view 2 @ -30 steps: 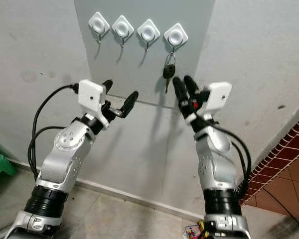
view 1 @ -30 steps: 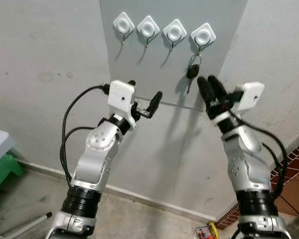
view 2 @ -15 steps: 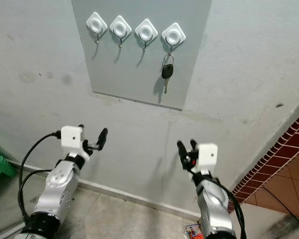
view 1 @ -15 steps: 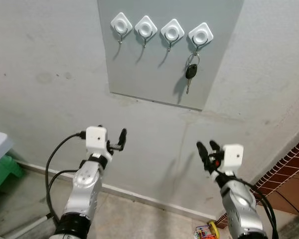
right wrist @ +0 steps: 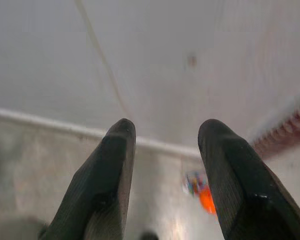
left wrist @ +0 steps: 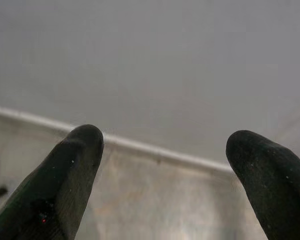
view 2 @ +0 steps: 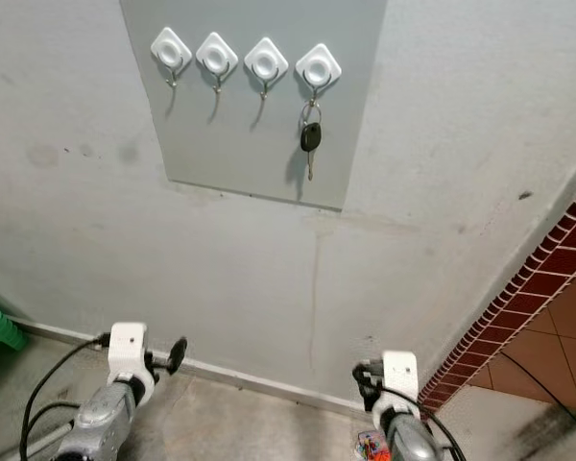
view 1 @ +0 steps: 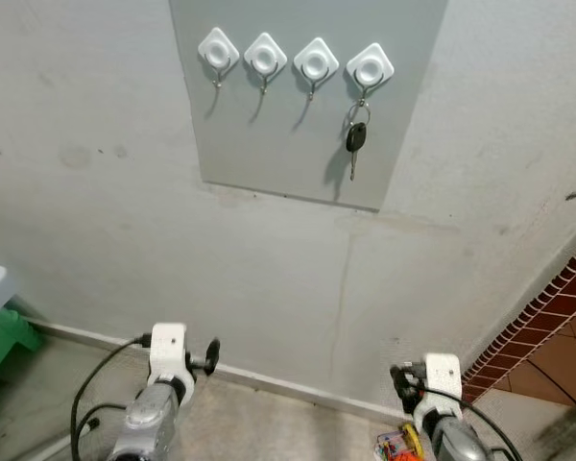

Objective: Hang keys on a hook

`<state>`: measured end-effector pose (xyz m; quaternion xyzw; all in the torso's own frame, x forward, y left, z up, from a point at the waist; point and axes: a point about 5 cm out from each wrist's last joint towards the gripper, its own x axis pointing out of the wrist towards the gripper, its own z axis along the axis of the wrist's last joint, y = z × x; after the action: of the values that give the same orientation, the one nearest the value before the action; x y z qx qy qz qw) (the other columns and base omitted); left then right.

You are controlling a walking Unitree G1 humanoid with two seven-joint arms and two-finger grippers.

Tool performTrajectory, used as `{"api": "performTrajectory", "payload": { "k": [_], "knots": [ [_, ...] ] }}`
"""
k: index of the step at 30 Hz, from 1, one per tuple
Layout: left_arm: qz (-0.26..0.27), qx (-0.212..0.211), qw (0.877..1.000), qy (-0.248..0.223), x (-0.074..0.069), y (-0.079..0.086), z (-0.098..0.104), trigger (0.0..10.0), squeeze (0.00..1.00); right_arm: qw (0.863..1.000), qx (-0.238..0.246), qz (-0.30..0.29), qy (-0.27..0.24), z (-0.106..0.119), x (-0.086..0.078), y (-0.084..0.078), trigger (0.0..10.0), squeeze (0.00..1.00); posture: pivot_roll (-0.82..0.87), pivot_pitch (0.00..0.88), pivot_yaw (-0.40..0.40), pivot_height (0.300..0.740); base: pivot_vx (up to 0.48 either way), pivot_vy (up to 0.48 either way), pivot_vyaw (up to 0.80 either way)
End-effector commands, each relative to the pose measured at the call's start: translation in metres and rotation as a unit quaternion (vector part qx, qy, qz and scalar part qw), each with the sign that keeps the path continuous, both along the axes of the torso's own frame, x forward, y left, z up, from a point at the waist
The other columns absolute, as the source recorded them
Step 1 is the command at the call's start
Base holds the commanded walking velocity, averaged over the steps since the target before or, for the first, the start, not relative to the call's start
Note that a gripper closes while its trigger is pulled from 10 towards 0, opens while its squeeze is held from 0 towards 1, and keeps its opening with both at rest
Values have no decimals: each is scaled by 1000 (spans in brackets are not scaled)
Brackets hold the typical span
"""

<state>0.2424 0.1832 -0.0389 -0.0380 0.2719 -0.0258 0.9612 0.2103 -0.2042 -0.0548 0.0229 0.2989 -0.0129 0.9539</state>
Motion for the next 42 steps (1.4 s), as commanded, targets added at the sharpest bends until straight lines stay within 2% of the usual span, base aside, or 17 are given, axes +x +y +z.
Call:
{"api": "performTrajectory", "payload": {
  "k": [1, 4, 8, 15, 23, 30, 42],
  "knots": [
    [4, 6, 999, 37, -13, 4, -11, 10000, 0, 999, -12, -11, 38, -9, -14, -6, 10000, 0, -51, 0, 31, 740, 0, 0, 0],
    [5, 10, 998, 56, -20, 4, -16, 10000, 0, 998, -14, -19, 59, -15, -22, -9, 10000, 0, -56, 0, 33, 740, 0, 0, 0],
    [-2, 18, 997, 77, -29, 2, -23, 10000, 0, 994, -21, -31, 101, -25, -43, -14, 10000, 0, -55, 0, 34, 740, 0, 0, 0],
    [-3, 34, 994, 103, -42, 8, -30, 10000, 0, 984, -17, -60, 168, -42, -82, -15, 10000, 0, -64, 0, 38, 740, 0, 0, 0],
    [17, 43, 992, 120, -52, 19, -35, 10000, 0, 977, -20, -66, 203, -49, -104, -13, 10000, 0, -67, 0, 38, 740, 0, 0, 0],
    [14, 45, 991, 124, -56, 20, -36, 10000, 0, 975, -23, -65, 212, -51, -109, -13, 10000, 0, -66, 0, 41, 740, 0, 0, 0],
    [11, 45, 991, 122, -56, 18, -36, 10000, 0, 975, -34, -54, 213, -50, -107, -13, 10000, 0, -65, 0, 33, 740, 0, 0, 0]
  ]
}}
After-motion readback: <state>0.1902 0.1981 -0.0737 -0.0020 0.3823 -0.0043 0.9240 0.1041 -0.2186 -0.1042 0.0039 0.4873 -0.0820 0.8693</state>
